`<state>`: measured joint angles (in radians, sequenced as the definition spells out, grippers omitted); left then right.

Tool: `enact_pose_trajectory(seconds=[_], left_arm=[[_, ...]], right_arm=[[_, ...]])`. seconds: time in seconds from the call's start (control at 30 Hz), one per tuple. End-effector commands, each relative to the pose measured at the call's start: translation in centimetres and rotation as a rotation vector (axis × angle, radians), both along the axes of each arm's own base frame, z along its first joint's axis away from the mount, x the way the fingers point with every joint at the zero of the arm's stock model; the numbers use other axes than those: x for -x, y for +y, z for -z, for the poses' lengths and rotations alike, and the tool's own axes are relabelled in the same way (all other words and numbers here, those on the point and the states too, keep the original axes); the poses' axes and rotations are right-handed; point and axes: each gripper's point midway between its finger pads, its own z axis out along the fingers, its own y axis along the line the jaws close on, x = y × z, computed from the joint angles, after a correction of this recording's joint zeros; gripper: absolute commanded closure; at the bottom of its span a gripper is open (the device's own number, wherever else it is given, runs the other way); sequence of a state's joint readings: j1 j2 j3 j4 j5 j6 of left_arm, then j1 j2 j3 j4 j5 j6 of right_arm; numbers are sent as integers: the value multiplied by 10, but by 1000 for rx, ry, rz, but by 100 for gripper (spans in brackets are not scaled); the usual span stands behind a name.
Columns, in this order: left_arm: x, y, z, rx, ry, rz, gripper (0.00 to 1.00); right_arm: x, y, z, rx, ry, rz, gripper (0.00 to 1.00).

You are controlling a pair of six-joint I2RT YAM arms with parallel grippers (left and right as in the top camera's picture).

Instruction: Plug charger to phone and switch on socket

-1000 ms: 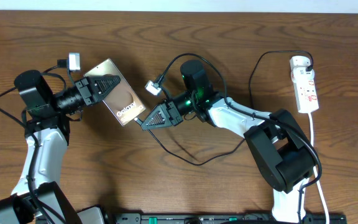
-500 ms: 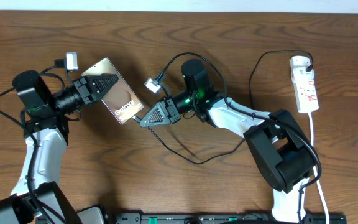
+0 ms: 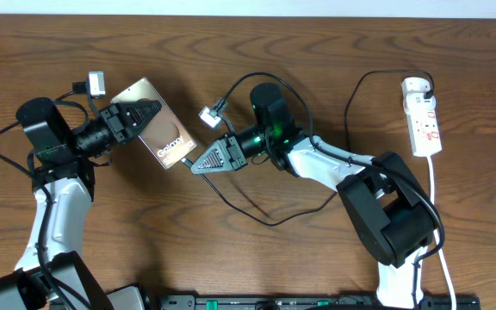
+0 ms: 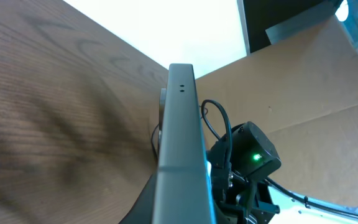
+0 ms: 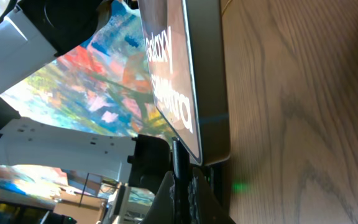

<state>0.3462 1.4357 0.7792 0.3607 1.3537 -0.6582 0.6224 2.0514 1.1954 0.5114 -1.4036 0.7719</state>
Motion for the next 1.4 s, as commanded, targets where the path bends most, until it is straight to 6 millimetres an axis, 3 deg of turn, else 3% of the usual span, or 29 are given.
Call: enact_pose_trajectory(seconds=[0.0, 0.7, 1.17, 1.37], left_arm=[[9, -12, -7, 37, 12, 75, 92], [2, -7, -5, 31, 32, 22, 92], [-10, -1, -21, 53, 10, -34, 93], [-11, 5, -25, 49, -11, -50, 93]], right_arm=[[-15, 14, -2, 14, -35, 100, 99], [-26, 17, 1, 45, -8, 169, 99], [-37, 19, -2, 45, -7, 228, 99], [-45, 11, -3, 53, 28, 238, 99]])
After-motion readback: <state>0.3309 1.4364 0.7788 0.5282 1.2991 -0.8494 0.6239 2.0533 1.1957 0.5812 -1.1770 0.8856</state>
